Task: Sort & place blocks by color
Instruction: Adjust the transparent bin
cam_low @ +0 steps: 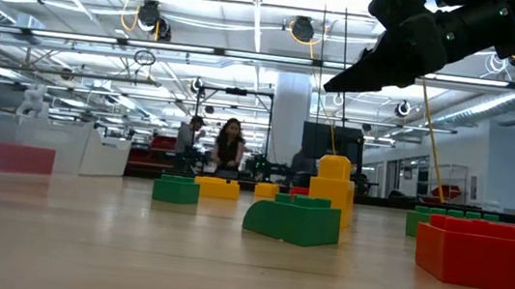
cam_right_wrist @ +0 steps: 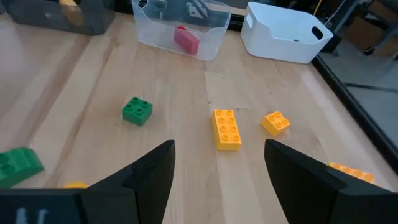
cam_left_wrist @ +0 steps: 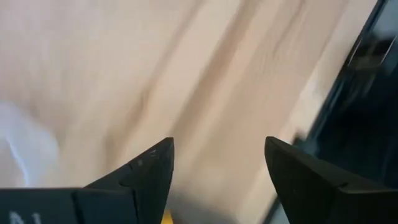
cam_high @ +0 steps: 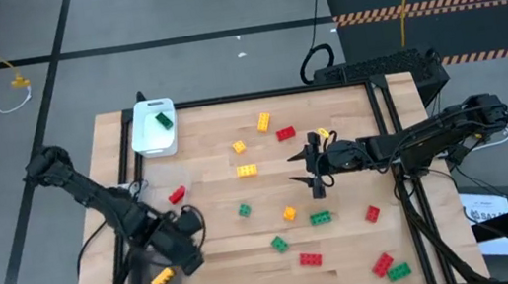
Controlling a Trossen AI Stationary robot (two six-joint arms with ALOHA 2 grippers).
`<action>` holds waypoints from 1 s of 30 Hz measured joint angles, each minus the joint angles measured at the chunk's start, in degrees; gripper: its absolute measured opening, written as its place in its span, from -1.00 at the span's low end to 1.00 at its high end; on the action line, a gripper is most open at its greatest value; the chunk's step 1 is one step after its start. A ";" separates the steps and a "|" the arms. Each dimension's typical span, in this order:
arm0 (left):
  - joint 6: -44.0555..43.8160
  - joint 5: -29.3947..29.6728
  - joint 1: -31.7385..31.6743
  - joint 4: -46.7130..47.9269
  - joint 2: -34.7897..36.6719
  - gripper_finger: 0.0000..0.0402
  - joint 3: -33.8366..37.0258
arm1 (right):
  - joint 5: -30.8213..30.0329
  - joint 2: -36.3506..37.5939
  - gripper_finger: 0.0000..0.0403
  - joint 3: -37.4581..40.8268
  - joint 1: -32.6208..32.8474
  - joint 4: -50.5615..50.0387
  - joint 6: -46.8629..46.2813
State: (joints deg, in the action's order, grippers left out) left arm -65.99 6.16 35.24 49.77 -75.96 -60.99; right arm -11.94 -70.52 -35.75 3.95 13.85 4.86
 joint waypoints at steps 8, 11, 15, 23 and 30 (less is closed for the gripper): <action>16.83 4.00 -11.37 -9.38 -1.63 0.13 -0.09 | 0.02 0.00 0.19 0.00 0.02 -0.79 -3.00; 22.77 4.01 -14.83 -10.30 -3.58 0.10 -0.09 | 0.59 0.02 0.19 1.60 0.30 -0.76 -4.81; 30.21 3.99 -17.90 -12.79 -7.06 0.11 -0.07 | 7.58 0.02 0.19 4.41 1.56 -0.97 -7.84; 42.08 3.80 -19.71 -24.57 -12.00 0.14 -0.09 | 3.51 -0.76 0.19 6.15 9.65 0.00 -11.52; 43.60 5.74 -21.66 -26.48 -13.00 0.14 -0.04 | -1.53 -7.21 0.19 6.16 14.66 6.00 -13.61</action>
State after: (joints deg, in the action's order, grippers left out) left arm -22.38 11.90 13.58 23.29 -88.97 -61.03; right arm -13.46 -77.73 -29.58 18.60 19.84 -8.74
